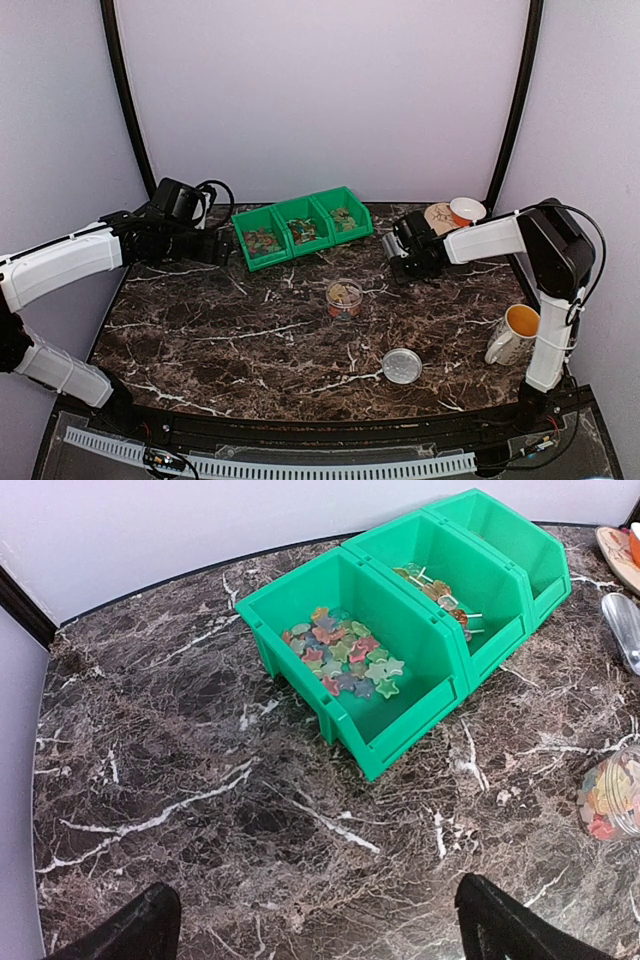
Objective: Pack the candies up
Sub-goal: Place the spatula at the center of the board.
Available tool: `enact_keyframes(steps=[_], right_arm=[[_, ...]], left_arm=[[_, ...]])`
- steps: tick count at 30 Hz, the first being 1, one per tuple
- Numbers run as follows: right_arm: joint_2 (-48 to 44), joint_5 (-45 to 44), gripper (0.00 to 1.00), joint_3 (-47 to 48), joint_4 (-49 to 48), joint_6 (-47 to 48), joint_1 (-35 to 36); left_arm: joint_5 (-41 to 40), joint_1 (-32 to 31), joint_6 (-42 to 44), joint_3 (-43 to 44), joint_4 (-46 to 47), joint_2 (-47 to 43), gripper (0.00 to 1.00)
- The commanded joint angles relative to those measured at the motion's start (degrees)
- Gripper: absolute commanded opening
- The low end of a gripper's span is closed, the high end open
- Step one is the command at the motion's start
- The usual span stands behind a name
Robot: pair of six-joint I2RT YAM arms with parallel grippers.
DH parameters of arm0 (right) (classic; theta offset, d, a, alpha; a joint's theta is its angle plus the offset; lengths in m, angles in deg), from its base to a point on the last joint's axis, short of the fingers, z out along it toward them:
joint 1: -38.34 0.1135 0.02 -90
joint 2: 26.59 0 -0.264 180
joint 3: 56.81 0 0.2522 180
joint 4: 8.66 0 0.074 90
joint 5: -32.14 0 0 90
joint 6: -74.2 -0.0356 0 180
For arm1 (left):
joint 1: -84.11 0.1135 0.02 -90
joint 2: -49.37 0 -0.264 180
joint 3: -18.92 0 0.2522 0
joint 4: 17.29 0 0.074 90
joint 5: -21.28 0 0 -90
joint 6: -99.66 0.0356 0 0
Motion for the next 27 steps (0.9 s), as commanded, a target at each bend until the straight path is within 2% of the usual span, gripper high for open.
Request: enact_keyframes(steps=[1,11,19,21,27], right_arm=[[-0.59,0.29,0.16,-2.56,-1.48,-0.68,-0.34],[-3.32,0.22,0.2,-3.05,-0.6,-0.17,-0.26],[-8.43,-1.34,0.32,-3.99,2.19,0.46,-0.09],[-9.92,-1.56,0.42,-4.17,3.09,0.8,0.23],[-14.67,-3.04,0.44,-4.86,6.32,2.37,3.52]], left_arm=[[-0.86,-0.1,0.63,-0.33,0.54,-0.76,0.99],[-1.74,-0.11,0.99,-0.16,0.1,-0.28,0.99],[-1.49,-0.13,1.0,-0.07,0.0,0.03,0.99],[-1.31,-0.14,1.01,0.0,-0.08,0.07,0.99],[-1.81,-0.14,1.37,-0.05,-0.08,-0.18,0.99]])
